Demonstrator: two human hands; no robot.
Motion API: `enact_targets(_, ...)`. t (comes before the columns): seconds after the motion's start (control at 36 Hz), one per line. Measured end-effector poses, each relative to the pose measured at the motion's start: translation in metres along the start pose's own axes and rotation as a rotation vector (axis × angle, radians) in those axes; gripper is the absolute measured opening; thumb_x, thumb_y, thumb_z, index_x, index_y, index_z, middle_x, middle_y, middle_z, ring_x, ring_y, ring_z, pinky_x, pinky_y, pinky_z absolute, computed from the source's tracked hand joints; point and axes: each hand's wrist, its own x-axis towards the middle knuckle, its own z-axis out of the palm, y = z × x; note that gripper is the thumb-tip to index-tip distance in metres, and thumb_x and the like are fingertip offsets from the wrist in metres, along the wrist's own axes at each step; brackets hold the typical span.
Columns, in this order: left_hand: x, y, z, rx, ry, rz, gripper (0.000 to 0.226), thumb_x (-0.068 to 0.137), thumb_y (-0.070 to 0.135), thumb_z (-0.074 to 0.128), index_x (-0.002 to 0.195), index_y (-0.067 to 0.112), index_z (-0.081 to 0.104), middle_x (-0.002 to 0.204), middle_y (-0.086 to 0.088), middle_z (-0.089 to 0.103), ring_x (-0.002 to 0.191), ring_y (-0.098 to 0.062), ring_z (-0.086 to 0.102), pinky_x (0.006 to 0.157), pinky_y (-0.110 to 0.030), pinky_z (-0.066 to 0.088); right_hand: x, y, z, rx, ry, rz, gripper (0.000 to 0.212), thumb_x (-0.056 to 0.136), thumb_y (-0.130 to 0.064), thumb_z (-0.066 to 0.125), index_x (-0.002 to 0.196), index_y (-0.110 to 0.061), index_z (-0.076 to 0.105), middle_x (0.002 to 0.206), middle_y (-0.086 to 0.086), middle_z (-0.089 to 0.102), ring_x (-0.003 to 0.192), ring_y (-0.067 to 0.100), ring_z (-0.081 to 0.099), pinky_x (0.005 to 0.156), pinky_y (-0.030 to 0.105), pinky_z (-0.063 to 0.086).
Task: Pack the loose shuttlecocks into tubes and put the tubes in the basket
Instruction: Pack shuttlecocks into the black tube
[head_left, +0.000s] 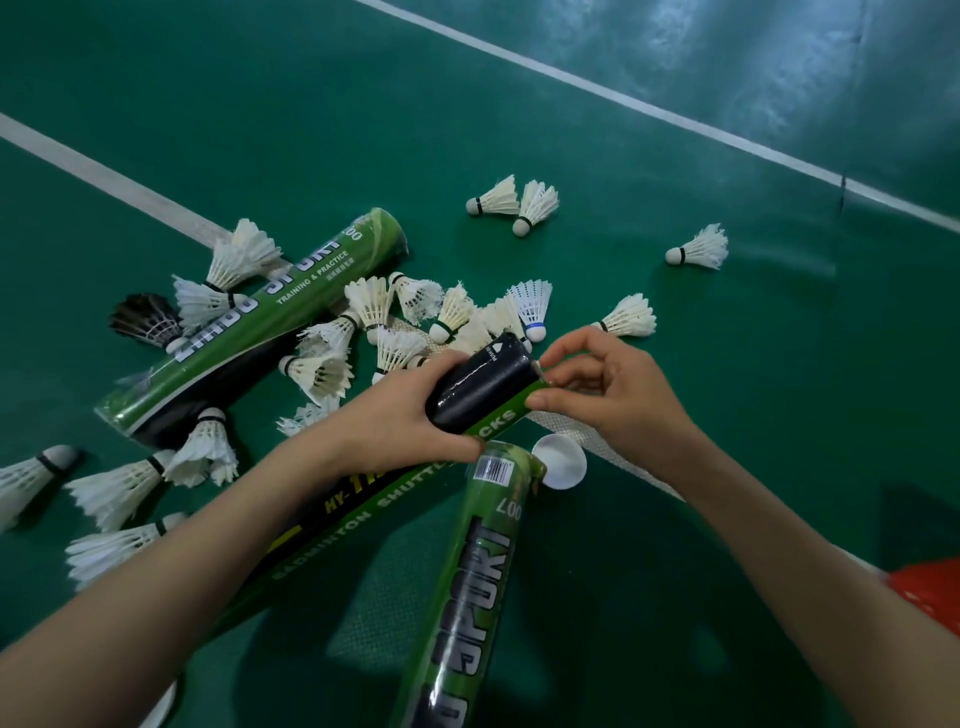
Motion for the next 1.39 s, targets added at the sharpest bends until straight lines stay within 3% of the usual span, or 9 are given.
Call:
enact_targets(0.11, -0.001, 0.0, 0.0, -0.001, -0.026, 0.007, 0.063, 0.074, 0.028, 0.078, 0.123, 0.037, 0.039, 0.089, 0.003, 0.059, 0.059, 0.001, 0.055, 0.054, -0.014, 0.042, 0.001, -0.001, -0.001, -0.003, -0.05, 0.02, 0.024, 0.069, -0.002, 0.079, 0.083, -0.016, 0.065, 0.068, -0.009, 0.066, 0.069, 0.004, 0.06, 0.074, 0.014, 0.051)
enact_targets(0.25, -0.004, 0.001, 0.001, -0.033, -0.04, 0.009, 0.063, 0.076, 0.024, 0.076, 0.122, 0.038, 0.036, 0.086, 0.004, 0.057, 0.056, 0.005, 0.054, 0.051, -0.012, 0.041, 0.005, -0.002, -0.002, 0.048, -0.126, 0.074, 0.026, 0.066, -0.014, 0.076, 0.088, -0.003, 0.067, 0.083, 0.01, 0.068, 0.078, 0.014, 0.063, 0.082, 0.025, 0.054)
enact_targets(0.5, -0.007, 0.0, 0.001, -0.051, -0.04, 0.006, 0.061, 0.073, 0.024, 0.078, 0.121, 0.034, 0.041, 0.077, 0.007, 0.054, 0.053, 0.003, 0.052, 0.051, -0.012, 0.039, 0.008, -0.007, -0.004, 0.07, -0.28, 0.124, 0.022, 0.072, -0.014, 0.071, 0.093, -0.01, 0.063, 0.089, 0.012, 0.068, 0.083, 0.017, 0.064, 0.083, 0.024, 0.053)
enact_targets(0.61, -0.008, -0.003, 0.005, -0.04, -0.042, -0.004, 0.066, 0.071, 0.025, 0.078, 0.124, 0.035, 0.039, 0.077, 0.007, 0.053, 0.054, 0.001, 0.051, 0.052, -0.014, 0.039, 0.01, -0.008, -0.006, 0.073, -0.311, 0.161, 0.034, 0.08, -0.001, 0.069, 0.103, -0.014, 0.047, 0.086, 0.019, 0.069, 0.078, 0.021, 0.064, 0.079, 0.032, 0.051)
enact_targets(0.72, -0.007, -0.003, 0.008, 0.019, -0.023, 0.007, 0.069, 0.07, 0.029, 0.078, 0.123, 0.04, 0.036, 0.077, 0.009, 0.053, 0.054, 0.0, 0.052, 0.053, -0.015, 0.04, 0.009, -0.009, -0.007, -0.006, -0.321, 0.163, 0.039, 0.081, 0.0, 0.07, 0.108, -0.015, 0.047, 0.085, 0.012, 0.067, 0.077, 0.018, 0.063, 0.078, 0.031, 0.052)
enact_targets(0.86, -0.009, -0.001, 0.009, 0.071, 0.023, 0.018, 0.067, 0.066, 0.036, 0.078, 0.118, 0.044, 0.036, 0.079, 0.013, 0.055, 0.058, 0.002, 0.054, 0.054, -0.015, 0.039, 0.007, -0.012, -0.008, -0.027, -0.247, 0.147, 0.061, 0.065, -0.01, 0.082, 0.116, -0.021, 0.049, 0.104, 0.0, 0.065, 0.1, 0.013, 0.063, 0.091, 0.032, 0.052)
enact_targets(0.92, -0.008, 0.003, 0.011, 0.095, 0.032, 0.037, 0.067, 0.064, 0.039, 0.078, 0.118, 0.042, 0.038, 0.08, 0.014, 0.056, 0.06, 0.001, 0.055, 0.055, -0.017, 0.041, 0.005, -0.013, -0.002, -0.091, -0.297, 0.165, 0.066, 0.061, -0.022, 0.083, 0.116, -0.028, 0.046, 0.104, -0.001, 0.07, 0.102, 0.014, 0.065, 0.095, 0.038, 0.05)
enact_targets(1.11, -0.008, 0.004, 0.012, 0.109, 0.046, 0.053, 0.07, 0.059, 0.045, 0.075, 0.119, 0.041, 0.039, 0.081, 0.013, 0.058, 0.062, -0.002, 0.056, 0.057, -0.024, 0.046, 0.002, -0.015, 0.007, -0.042, -0.282, 0.18, 0.057, 0.077, 0.0, 0.074, 0.113, -0.026, 0.039, 0.089, 0.001, 0.074, 0.09, 0.026, 0.07, 0.089, 0.055, 0.051)
enact_targets(1.39, -0.008, 0.004, 0.011, 0.175, 0.074, 0.055, 0.068, 0.062, 0.041, 0.079, 0.119, 0.035, 0.041, 0.077, 0.012, 0.056, 0.059, -0.002, 0.054, 0.054, -0.022, 0.041, 0.004, -0.016, 0.007, 0.119, -0.364, 0.226, 0.053, 0.084, 0.01, 0.062, 0.116, -0.022, 0.034, 0.089, 0.001, 0.073, 0.085, 0.009, 0.068, 0.078, 0.026, 0.053)
